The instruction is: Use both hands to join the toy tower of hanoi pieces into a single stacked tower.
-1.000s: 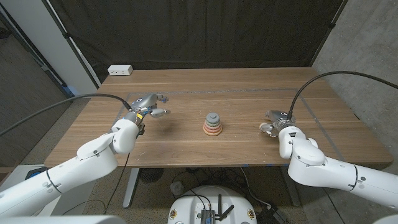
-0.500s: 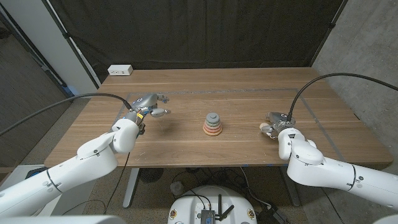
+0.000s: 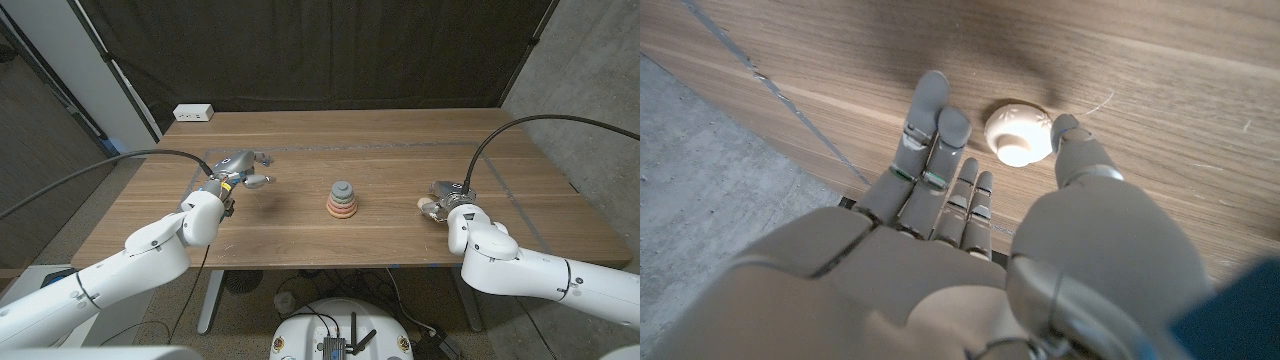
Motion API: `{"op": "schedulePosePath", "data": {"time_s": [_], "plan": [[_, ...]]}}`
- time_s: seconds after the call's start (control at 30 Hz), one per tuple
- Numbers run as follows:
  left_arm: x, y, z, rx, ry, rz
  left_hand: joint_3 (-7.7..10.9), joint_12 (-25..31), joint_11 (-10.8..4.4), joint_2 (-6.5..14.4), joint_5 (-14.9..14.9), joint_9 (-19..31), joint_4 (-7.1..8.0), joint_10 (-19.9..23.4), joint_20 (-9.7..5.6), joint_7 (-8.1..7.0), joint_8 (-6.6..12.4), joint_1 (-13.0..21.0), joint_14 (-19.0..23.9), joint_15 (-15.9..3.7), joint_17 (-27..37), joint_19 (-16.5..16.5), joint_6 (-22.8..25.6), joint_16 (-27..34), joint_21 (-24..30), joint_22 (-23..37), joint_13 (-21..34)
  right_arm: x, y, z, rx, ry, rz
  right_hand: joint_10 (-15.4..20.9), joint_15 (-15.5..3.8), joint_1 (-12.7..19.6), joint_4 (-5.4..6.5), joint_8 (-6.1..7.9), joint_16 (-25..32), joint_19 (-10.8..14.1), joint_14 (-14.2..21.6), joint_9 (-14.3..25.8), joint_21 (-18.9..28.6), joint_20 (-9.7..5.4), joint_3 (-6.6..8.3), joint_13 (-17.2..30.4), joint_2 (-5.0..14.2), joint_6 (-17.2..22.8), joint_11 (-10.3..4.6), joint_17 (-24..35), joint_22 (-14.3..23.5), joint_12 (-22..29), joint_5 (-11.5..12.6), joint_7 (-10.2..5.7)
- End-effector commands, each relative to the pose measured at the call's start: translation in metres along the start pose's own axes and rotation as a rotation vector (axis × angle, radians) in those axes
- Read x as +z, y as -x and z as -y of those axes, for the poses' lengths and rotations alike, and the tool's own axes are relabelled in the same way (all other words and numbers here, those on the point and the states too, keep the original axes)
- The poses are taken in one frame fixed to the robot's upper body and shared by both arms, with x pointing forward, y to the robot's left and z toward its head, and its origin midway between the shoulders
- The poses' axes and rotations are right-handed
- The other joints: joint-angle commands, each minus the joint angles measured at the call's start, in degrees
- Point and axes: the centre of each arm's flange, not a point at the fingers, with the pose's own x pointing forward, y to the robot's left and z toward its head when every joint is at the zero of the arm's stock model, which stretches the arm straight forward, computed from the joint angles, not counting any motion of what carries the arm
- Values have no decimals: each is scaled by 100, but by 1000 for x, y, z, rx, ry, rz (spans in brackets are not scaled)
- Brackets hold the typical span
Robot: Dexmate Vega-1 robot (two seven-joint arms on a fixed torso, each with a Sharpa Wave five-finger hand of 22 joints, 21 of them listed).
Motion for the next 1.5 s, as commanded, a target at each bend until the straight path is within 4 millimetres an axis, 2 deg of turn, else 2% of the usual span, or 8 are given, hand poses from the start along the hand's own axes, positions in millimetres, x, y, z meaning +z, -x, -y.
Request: {"op": "schedulePosePath", "data": {"time_s": [0.03,0.9,1.5], "plan": [[0,0,2,-4,4,0,45,29,7,34,41,17,6,79,-707,-10,14,2,37,-237,9,50,70,39,-20,20,28,1,-3,3,29,13,-9,117,-527,51,-5,24,39,41,42,-8,-16,-713,-11,17,50,64,-15,18,17,50,17,-20],[-6,1,6,-14,36,-12,111,53,28,113,50,25,18,202,-702,-2,30,-70,24,-237,28,59,208,40,-59,14,42,8,-7,5,81,50,-10,275,-527,48,7,53,56,72,76,-32,-12,-711,-4,43,133,178,-30,61,16,80,73,-37],[-8,2,8,-19,47,-15,151,81,24,159,54,32,22,299,-701,-10,35,-119,16,-237,42,62,278,43,-84,11,66,10,-9,1,83,47,-6,524,-530,63,-14,93,99,118,136,-53,-7,-716,12,111,187,326,-145,149,14,143,136,-57]]}}
